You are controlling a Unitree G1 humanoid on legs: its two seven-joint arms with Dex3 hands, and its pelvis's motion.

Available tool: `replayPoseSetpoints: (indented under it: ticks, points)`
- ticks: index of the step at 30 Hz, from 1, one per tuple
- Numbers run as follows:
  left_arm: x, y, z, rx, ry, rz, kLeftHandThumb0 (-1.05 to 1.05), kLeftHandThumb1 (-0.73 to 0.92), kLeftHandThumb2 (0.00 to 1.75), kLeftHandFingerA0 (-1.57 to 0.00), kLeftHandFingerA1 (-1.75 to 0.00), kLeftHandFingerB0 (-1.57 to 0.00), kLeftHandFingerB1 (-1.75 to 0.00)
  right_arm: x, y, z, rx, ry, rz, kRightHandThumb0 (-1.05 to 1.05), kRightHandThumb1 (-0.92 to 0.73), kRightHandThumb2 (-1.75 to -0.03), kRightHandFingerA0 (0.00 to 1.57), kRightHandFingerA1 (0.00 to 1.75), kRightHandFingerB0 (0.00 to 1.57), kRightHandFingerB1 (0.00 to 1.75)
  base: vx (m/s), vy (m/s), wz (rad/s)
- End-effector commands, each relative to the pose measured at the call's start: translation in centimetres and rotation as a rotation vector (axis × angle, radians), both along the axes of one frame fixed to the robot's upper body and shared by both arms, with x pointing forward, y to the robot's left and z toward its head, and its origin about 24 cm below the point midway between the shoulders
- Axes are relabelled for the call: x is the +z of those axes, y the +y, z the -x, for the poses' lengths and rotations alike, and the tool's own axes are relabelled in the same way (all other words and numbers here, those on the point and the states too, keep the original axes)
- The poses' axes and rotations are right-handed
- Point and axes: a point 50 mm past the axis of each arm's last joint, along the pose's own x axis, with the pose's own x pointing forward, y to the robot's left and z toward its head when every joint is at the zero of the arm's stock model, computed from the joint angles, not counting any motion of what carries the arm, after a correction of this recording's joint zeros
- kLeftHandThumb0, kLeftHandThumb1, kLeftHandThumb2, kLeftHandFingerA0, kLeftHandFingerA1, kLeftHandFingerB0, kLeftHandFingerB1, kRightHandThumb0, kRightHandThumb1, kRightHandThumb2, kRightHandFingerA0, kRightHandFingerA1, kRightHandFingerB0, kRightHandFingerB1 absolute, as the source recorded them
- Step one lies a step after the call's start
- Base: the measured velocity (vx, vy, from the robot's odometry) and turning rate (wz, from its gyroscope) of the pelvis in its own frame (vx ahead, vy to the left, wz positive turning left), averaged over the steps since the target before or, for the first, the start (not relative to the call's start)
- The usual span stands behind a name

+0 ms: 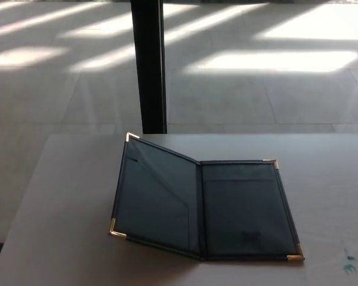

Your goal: The robot uses its left hand to push the cover of the diary kept in the middle of the desk to close it

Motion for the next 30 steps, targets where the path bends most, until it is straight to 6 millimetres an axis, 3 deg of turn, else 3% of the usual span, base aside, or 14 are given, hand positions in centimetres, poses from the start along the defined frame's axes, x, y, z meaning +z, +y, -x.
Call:
replayPoseSetpoints:
  ticks: [1,2,5,8,10,11,14,15,16,18,21,23,27,30]
  points:
    - [3.6,3.0,-0.9,0.404,-0.28,0.076,-0.75,0.91,0.72,-0.38,-0.5,-0.29,-0.43,3.8,-1.9,-0.5,-0.099,-0.23,-0.064,-0.85,-0.73,-1.15,0.59,0.8,0.4,0.61,0.0,0.0,0.0]
    - [4.4,3.2,-1.3,0.421,-0.305,0.036,-0.73,0.92,0.74,-0.55,-0.61,-0.36,-0.47,3.9,-1.8,-0.5,-0.094,-0.228,-0.058,-0.9,-0.92,-0.71,0.58,0.79,0.42,0.53,0.0,0.0,0.0]
    - [6.9,3.1,-2.8,0.415,-0.388,-0.052,-0.76,0.92,0.7,-0.43,-0.45,-0.31,-0.4,3.9,-1.7,-0.4,-0.098,-0.227,-0.059,-0.85,-0.73,-1.14,0.6,0.81,0.41,0.62,0.0,0.0,0.0]
    - [8.9,2.5,-3.7,0.344,-0.431,-0.182,-0.75,0.92,0.72,-0.38,-0.44,-0.31,-0.41,3.8,-1.7,-0.4,-0.105,-0.224,-0.069,-0.9,-0.92,-0.7,0.61,0.81,0.44,0.55,0.0,0.0,0.0]
    - [11.0,1.1,-4.7,0.257,-0.548,-0.243,-0.7,0.92,0.75,-0.34,-0.45,-0.29,-0.42,3.9,-1.5,-0.4,-0.094,-0.238,-0.072,-0.9,-0.92,-0.71,0.59,0.83,0.42,0.56,0.0,0.0,0.0]
    - [12.7,0.0,-5.6,0.199,-0.597,-0.299,-0.71,0.92,0.71,-0.43,-0.45,-0.34,-0.42,3.9,-1.5,-0.4,-0.088,-0.231,-0.066,-0.85,-0.74,-1.15,0.59,0.81,0.4,0.62,0.0,0.0,0.0]
    - [14.7,-1.6,-6.6,0.13,-0.663,-0.329,-0.75,0.9,0.71,-0.51,-0.45,-0.34,-0.41,3.8,-1.5,-0.4,-0.084,-0.221,-0.064,-0.9,-0.92,-0.72,0.58,0.79,0.41,0.53,0.0,0.0,0.0]
    - [16.6,-3.4,-7.8,0.037,-0.728,-0.401,-0.61,0.76,1.17,-0.42,-0.6,-0.2,-0.5,3.8,-1.5,-0.4,-0.083,-0.228,-0.072,-0.84,-0.74,-1.15,0.59,0.8,0.39,0.61,0.0,0.0,0.0]
    - [17.6,-4.4,-8.4,0.007,-0.771,-0.407,-0.69,0.92,0.76,-0.38,-0.45,-0.31,-0.43,3.8,-1.5,-0.4,-0.079,-0.229,-0.073,-0.89,-0.92,-0.72,0.56,0.8,0.4,0.54,0.0,0.0,0.0]
    - [18.8,-6.2,-9.3,-0.007,-0.838,-0.37,-0.73,0.92,0.77,-0.41,-0.46,-0.33,-0.43,3.8,-1.5,-0.4,-0.084,-0.227,-0.073,-0.83,-0.73,-1.15,0.59,0.8,0.39,0.6,0.0,0.0,0.0]
    - [19.7,-8.8,-10.3,-0.098,-0.903,-0.327,-0.87,0.91,0.75,-0.44,-0.47,-0.39,-0.45,3.7,-1.5,-0.3,-0.098,-0.23,-0.092,-0.9,-0.92,-0.7,0.61,0.81,0.44,0.55,0.0,0.0,0.0]
    - [20.0,-10.9,-10.7,-0.15,-0.904,-0.291,-0.85,0.92,0.76,-0.43,-0.47,-0.4,-0.46,3.7,-1.4,-0.2,-0.083,-0.228,-0.085,-0.84,-0.74,-1.15,0.59,0.82,0.39,0.62,0.0,0.0,0.0]
    - [18.9,-14.4,-11.4,-0.229,-0.889,-0.154,-0.91,0.92,0.79,-0.4,-0.49,-0.33,-0.46,3.5,-1.5,-0.2,-0.091,-0.219,-0.085,-0.91,-0.92,-0.71,0.6,0.82,0.42,0.54,0.0,0.0,0.0]
    - [17.6,-16.2,-11.4,-0.282,-0.854,-0.072,-0.84,0.81,1.09,-0.34,-0.52,-0.32,-0.52,3.4,-1.4,-0.2,-0.094,-0.217,-0.084,-0.85,-0.73,-1.15,0.6,0.8,0.41,0.61,0.0,0.0,0.0]
